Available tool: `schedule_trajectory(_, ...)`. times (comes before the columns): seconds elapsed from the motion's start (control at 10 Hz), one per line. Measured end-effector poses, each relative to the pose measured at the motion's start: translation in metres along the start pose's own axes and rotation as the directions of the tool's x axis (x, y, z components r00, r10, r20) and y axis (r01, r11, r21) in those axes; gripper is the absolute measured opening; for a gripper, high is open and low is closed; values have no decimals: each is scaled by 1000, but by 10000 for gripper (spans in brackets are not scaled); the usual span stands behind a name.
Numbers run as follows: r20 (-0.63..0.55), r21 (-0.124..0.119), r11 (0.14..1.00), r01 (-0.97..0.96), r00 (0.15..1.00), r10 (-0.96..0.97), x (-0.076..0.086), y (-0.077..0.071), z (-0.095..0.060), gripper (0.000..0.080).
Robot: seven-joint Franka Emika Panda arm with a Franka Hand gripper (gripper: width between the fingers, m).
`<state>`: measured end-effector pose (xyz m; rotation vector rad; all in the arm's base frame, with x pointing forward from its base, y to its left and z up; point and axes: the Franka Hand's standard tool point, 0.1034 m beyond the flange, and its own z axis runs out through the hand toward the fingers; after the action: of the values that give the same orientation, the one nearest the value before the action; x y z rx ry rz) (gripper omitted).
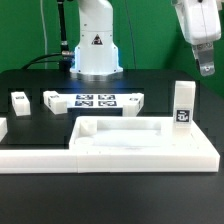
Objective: Assemble desk
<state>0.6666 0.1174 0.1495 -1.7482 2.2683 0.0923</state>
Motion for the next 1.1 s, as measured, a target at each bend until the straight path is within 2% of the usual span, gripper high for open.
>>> schedule_trajectory(0.4,0,0,1000,16,1000,-16,-1,0,0,649)
schedule_trajectory(0.5,1,17,992,125,992,-125,0,6,-8,649)
schedule_trajectory(0.6,-2,20,972,236,972,-236,5,25,-19,649)
schedule_trajectory(0.7,-4,-6,941,340,941,-340,13,45,-19,649)
schedule_trajectory(0.8,-6,-19,908,418,908,-418,17,51,-15,649)
schedule_trajectory(1.1,-1,-21,795,606,795,-606,17,50,-14,649)
